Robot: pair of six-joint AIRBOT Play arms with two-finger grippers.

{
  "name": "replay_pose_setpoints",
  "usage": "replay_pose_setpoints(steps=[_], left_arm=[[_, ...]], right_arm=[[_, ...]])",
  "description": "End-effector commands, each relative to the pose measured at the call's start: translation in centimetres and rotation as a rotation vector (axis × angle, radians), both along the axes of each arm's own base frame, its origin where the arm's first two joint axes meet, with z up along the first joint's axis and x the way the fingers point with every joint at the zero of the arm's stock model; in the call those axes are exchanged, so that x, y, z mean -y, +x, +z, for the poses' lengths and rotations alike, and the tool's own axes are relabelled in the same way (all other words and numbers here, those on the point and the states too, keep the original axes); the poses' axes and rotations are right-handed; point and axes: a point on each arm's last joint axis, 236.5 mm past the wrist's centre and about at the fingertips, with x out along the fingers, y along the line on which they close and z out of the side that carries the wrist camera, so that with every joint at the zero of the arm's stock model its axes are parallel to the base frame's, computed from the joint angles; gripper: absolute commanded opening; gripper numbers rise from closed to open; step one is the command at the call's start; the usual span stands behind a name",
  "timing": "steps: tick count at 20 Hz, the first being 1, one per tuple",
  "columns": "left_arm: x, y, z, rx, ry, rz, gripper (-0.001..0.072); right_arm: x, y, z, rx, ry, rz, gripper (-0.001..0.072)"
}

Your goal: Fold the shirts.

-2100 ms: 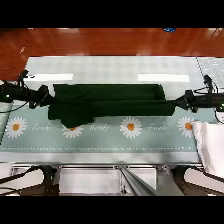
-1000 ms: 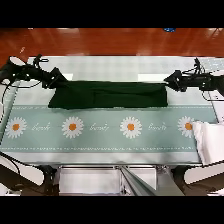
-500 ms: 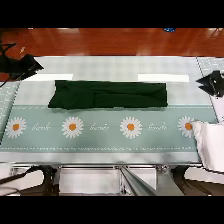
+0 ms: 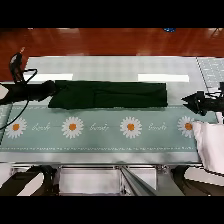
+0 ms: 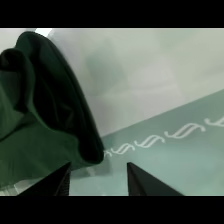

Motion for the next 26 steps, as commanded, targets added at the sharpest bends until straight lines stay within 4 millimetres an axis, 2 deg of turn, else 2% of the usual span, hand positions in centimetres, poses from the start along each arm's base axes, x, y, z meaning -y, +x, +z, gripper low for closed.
replay_pose_setpoints(steps=[1,6,8,15,16,17,18,19,22,23,24,25,26], left_arm=[[1.1,-0.7,-0.6,-0.008,-0.017,-0.014,0.0505],[1.2,-0.8,-0.6,-0.013,-0.018,-0.017,0.0505],[1.2,-0.7,-0.6,-0.012,-0.018,-0.016,0.0505],[1.2,-0.7,-0.6,-0.011,-0.018,-0.016,0.0505],[1.1,-0.6,-0.6,-0.008,-0.018,-0.014,0.0505],[1.1,-0.5,-0.6,-0.004,-0.017,-0.011,0.0505],[1.1,-0.5,-0.6,-0.003,-0.017,-0.01,0.0505],[1.1,-0.4,-0.6,-0.002,-0.017,-0.01,0.0505],[1.1,-0.4,-0.6,-0.002,-0.017,-0.01,0.0501],[1.2,-0.5,-0.5,-0.003,-0.024,-0.011,0.0476],[1.5,-0.5,-0.5,-0.006,-0.035,-0.014,0.038],[1.9,-0.6,-0.4,-0.005,-0.041,-0.023,0.0136],[2.7,-0.6,-0.3,0.003,-0.048,-0.042,0.0018]], right_arm=[[-2.8,-0.2,-1.7,-0.033,0.037,0.058,0.0419],[-6.9,1.8,-4.2,-0.051,0.074,0.082,0.0419],[-7.7,2.7,-5.1,-0.054,0.059,0.093,0.0419],[-10.7,7.9,-6.0,-0.04,0.076,0.132,0.041],[-11.4,8.3,-6.0,-0.037,0.076,0.149,0.037],[-12.0,8.7,-5.9,-0.029,0.072,0.166,0.0233],[-12.3,9.0,-5.3,-0.012,0.069,0.183,0.0057],[-12.4,9.3,-4.6,0.009,0.057,0.198,0.0021],[-10.2,9.8,-2.2,0.038,0.002,0.169,0.002],[-9.5,9.5,-1.2,0.049,-0.02,0.181,0.002],[-8.8,8.8,0.0,0.061,-0.044,0.203,0.002],[-8.1,7.9,1.4,0.072,-0.075,0.231,0.002],[-7.6,7.0,2.9,0.082,-0.112,0.259,0.002]])
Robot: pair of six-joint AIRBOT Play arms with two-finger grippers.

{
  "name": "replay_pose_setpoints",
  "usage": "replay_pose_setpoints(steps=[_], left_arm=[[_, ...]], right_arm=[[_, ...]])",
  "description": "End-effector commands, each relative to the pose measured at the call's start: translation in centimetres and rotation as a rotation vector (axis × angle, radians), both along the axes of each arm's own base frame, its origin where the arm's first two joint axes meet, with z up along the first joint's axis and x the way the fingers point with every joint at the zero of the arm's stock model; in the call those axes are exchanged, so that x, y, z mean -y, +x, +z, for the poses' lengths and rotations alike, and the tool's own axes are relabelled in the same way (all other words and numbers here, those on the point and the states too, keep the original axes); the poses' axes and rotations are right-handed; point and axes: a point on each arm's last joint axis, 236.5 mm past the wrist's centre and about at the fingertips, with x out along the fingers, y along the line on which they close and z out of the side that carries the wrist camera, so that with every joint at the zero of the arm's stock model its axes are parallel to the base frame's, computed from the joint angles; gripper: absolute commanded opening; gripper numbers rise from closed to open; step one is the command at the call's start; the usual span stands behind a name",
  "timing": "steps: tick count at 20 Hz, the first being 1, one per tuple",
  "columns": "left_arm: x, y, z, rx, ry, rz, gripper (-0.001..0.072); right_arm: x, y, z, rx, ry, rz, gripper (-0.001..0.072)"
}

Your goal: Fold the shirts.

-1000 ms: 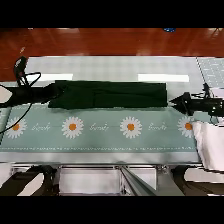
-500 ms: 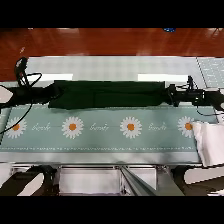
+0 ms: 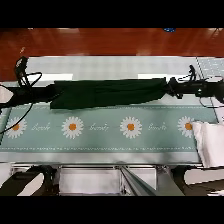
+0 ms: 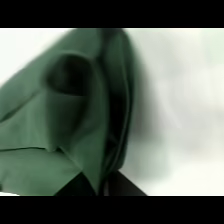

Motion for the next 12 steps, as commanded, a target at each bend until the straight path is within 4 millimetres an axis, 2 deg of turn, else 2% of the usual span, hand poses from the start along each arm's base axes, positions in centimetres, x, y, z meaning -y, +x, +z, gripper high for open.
replay_pose_setpoints(steps=[1,4,8,10,12], left_arm=[[2.4,-0.1,0.4,0.021,-0.032,-0.06,0.0017],[8.6,-0.2,-0.1,0.019,-0.094,-0.189,0.0016],[18.2,0.1,-3.4,-0.049,-0.09,-0.382,0.0016],[22.8,0.4,-5.3,-0.083,-0.081,-0.47,0.0016],[28.0,-0.1,-7.0,-0.134,-0.087,-0.556,0.0016]], right_arm=[[1.9,-3.0,4.3,0.03,-0.117,0.079,0.002],[2.6,-6.8,9.5,0.093,-0.259,0.115,0.0019],[0.2,-12.5,16.0,0.225,-0.304,0.123,0.002],[-0.9,-15.0,17.9,0.267,-0.313,0.123,0.002],[-1.7,-17.0,19.3,0.294,-0.316,0.117,0.002]])
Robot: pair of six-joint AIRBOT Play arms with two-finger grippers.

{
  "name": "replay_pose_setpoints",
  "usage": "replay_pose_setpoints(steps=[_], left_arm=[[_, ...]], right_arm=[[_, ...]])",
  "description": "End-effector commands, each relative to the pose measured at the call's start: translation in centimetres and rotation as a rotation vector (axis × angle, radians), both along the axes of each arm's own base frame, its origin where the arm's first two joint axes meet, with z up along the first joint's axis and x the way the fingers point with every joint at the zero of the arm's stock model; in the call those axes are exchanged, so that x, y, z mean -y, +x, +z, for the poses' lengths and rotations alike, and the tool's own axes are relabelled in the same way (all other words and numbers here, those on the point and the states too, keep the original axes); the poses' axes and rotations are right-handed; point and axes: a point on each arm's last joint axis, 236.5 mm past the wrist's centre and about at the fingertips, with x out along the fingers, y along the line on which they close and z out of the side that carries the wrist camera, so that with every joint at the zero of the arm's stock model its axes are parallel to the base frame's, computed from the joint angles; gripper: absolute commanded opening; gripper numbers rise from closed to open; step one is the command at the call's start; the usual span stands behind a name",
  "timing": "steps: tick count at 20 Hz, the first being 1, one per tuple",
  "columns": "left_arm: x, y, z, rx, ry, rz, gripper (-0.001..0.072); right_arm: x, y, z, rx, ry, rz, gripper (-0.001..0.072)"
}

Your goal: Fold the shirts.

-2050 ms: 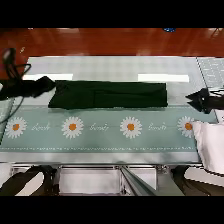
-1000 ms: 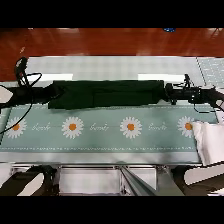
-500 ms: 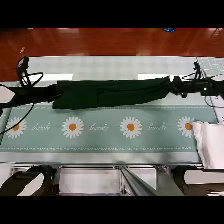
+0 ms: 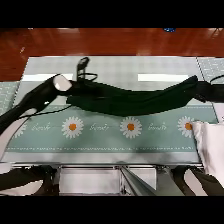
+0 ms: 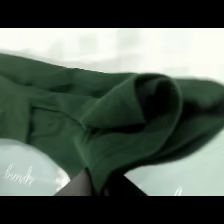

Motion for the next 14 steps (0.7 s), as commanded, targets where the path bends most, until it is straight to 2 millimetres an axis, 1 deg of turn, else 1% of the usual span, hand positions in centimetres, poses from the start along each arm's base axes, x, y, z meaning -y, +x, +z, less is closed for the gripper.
replay_pose_setpoints(steps=[1,2,4,5,7,8,9,10,11,12,13,14], left_arm=[[9.4,-1.8,-3.3,-0.085,-0.002,-0.173,0.0016],[12.1,-3.0,-3.8,-0.119,-0.012,-0.234,0.0016],[16.4,-5.4,-4.5,-0.165,-0.026,-0.342,0.0016],[18.4,-7.1,-5.0,-0.183,-0.021,-0.404,0.0016],[21.2,-10.6,-6.3,-0.22,-0.004,-0.509,0.0016],[22.2,-12.5,-6.9,-0.246,0.003,-0.556,0.0016],[22.8,-14.3,-7.3,-0.272,0.009,-0.595,0.0016],[23.2,-15.6,-7.5,-0.286,0.016,-0.625,0.0016],[23.3,-16.0,-7.5,-0.288,0.018,-0.633,0.0016],[23.2,-15.6,-7.1,-0.281,0.012,-0.628,0.0016],[22.8,-14.7,-6.5,-0.275,0.005,-0.613,0.0016],[22.0,-13.0,-5.4,-0.265,-0.007,-0.587,0.0016]], right_arm=[[-1.6,-4.4,2.4,0.044,-0.016,0.001,0.002],[-1.8,-5.0,2.8,0.05,-0.014,-0.001,0.002],[-2.2,-5.8,3.4,0.059,-0.011,-0.005,0.002],[-2.3,-6.0,3.6,0.062,-0.011,-0.005,0.002],[-2.3,-6.0,3.6,0.06,-0.007,-0.004,0.002],[-2.4,-6.0,3.7,0.062,-0.004,-0.002,0.002],[-2.4,-6.0,3.7,0.062,-0.003,-0.002,0.002],[-2.4,-6.0,3.7,0.062,-0.003,-0.002,0.002],[-2.4,-6.0,3.6,0.062,-0.004,-0.002,0.002],[-2.4,-6.0,3.6,0.06,-0.003,-0.002,0.002],[-2.5,-5.9,3.4,0.053,-0.001,0.002,0.002],[-2.8,-5.7,3.1,0.042,0.003,0.019,0.002]])
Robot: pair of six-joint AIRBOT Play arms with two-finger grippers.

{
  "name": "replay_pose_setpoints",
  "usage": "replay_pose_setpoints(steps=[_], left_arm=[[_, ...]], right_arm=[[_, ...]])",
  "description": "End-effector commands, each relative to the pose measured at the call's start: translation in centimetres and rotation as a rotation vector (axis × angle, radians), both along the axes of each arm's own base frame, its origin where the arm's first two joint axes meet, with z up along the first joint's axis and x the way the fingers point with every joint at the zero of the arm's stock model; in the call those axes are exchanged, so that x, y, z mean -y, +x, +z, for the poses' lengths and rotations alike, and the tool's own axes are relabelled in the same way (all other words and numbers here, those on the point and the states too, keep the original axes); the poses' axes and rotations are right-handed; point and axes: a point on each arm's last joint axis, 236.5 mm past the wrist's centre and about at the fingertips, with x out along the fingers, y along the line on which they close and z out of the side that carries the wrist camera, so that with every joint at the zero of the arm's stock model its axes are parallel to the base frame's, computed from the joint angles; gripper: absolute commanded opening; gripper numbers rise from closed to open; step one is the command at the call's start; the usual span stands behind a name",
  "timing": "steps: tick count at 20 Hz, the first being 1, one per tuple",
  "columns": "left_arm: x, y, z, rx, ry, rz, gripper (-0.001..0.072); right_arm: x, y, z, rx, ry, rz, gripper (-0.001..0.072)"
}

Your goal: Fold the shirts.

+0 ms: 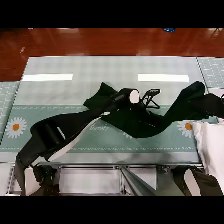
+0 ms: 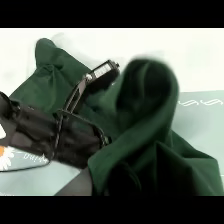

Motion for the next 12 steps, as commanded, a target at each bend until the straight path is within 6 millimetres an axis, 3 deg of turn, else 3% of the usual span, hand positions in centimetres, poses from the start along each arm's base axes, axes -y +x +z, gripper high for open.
replay_pose_setpoints(steps=[1,3,4,7,9,12], left_arm=[[-1.4,2.1,2.3,-0.004,-0.019,0.021,0.0016],[-4.9,6.3,5.9,0.027,-0.037,0.087,0.0016],[-7.6,8.4,7.7,0.069,-0.024,0.118,0.0016],[-17.7,13.4,12.3,0.237,0.062,0.268,0.0017],[-24.7,14.5,14.8,0.301,0.095,0.397,0.0017],[-33.1,13.0,17.3,0.349,0.101,0.57,0.0017]], right_arm=[[-1.0,0.3,-0.7,-0.028,0.013,0.042,0.002],[-3.2,1.5,-1.8,-0.057,0.039,0.113,0.002],[-4.6,2.5,-2.2,-0.07,0.048,0.149,0.002],[-10.2,6.3,-2.2,-0.076,0.095,0.28,0.002],[-14.9,8.9,-2.4,-0.074,0.095,0.375,0.002],[-22.4,11.8,-4.3,-0.102,0.116,0.5,0.002]])
